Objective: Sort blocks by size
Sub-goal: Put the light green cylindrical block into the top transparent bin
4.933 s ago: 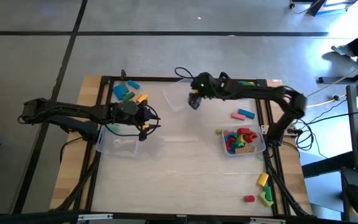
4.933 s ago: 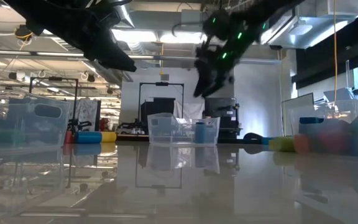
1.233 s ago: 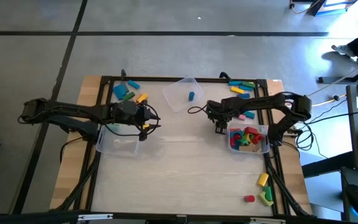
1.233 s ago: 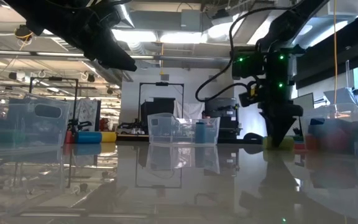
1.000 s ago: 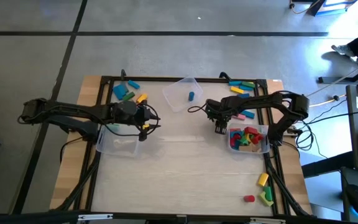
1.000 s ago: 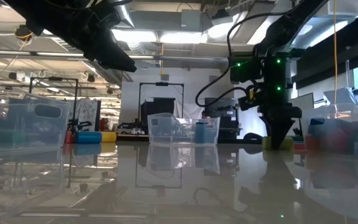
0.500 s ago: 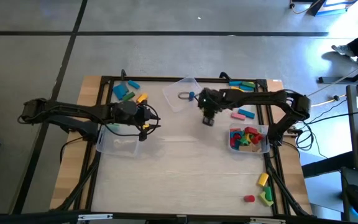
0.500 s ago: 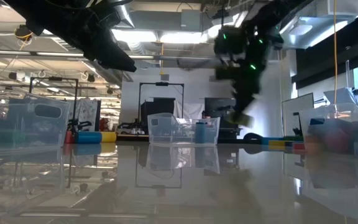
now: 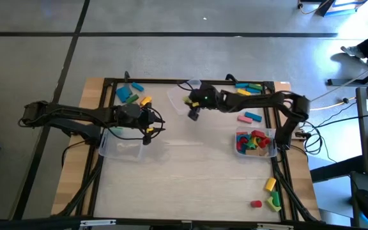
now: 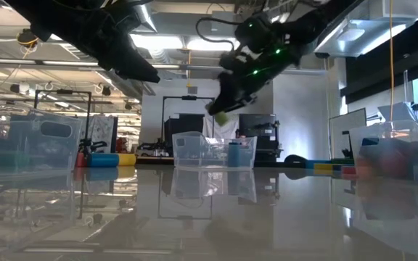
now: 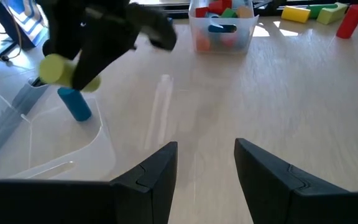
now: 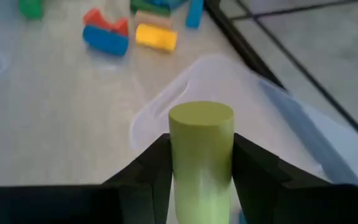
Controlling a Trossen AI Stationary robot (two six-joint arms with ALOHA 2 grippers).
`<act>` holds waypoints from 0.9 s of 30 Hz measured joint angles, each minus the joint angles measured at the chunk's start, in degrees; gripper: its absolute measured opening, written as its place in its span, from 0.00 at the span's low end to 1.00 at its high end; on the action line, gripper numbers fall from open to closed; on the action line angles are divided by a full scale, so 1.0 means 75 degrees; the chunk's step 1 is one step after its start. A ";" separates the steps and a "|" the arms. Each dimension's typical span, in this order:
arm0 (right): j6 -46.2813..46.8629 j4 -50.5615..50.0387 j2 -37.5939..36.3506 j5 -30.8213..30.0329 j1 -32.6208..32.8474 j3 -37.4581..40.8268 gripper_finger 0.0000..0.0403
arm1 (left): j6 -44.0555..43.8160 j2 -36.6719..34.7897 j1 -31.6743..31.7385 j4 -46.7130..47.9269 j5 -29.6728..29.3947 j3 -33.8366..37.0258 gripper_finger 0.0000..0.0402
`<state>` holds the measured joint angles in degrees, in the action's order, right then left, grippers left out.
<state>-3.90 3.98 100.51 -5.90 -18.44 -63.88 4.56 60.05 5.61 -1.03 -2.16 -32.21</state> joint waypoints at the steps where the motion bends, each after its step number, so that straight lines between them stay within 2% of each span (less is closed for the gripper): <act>1: 0.0000 0.0278 0.0144 -0.0088 0.0000 0.0000 0.34 | -0.0001 0.0000 0.0000 0.0016 -0.0002 0.0000 0.39; 7: 0.0080 0.1373 0.0906 -0.0194 -0.0108 0.0000 0.35 | -0.0003 0.0000 0.0000 0.0064 -0.0001 0.0000 0.39; 21: 0.0510 0.1240 0.1134 0.0107 -0.0449 0.0000 0.37 | -0.0012 0.0000 0.0000 0.0062 -0.0003 0.0000 0.39; 27: 0.0755 0.1211 0.1131 0.0133 -0.0446 0.0000 0.48 | -0.0016 0.0000 0.0000 0.0074 -0.0001 0.0000 0.39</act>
<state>1.76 13.06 108.99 -4.91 -21.78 -63.88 4.44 60.05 5.61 -0.47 -2.16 -32.21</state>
